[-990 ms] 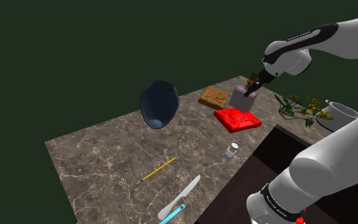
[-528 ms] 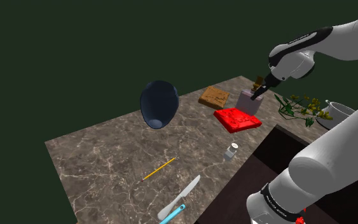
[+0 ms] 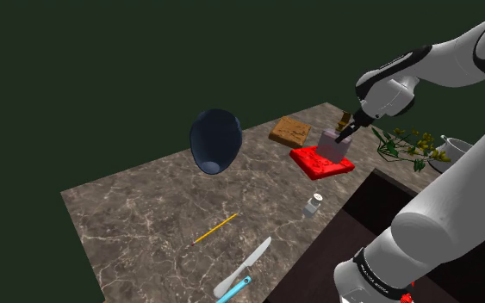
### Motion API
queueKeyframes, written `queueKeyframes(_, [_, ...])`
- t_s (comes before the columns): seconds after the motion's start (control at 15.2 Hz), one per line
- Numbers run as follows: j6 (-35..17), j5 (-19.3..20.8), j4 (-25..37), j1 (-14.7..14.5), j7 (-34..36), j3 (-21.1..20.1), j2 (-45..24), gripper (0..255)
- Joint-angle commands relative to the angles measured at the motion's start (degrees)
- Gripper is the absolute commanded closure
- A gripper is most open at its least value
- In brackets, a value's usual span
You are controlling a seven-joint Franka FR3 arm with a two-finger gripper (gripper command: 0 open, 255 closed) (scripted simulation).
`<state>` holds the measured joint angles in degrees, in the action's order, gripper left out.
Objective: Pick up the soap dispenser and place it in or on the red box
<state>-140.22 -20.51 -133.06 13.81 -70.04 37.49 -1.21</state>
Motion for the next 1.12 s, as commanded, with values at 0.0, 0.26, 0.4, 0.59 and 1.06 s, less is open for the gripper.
queueKeyframes(0.0, [-0.77, -1.01, -0.34, 0.01, -0.85, -0.06, -0.67, 255])
queueKeyframes(0.26, [-0.77, -1.01, -0.34, -0.01, -0.85, -0.04, -0.67, 255])
queueKeyframes(0.4, [-0.77, -1.02, -0.34, -0.03, -0.85, -0.03, -0.67, 255])
queueKeyframes(0.59, [-0.69, -1.07, -0.23, 0.01, -0.96, 0.02, -0.74, 0])
queueKeyframes(1.06, [3.67, 5.78, 0.37, 0.43, 3.83, 0.61, 4.97, 0])
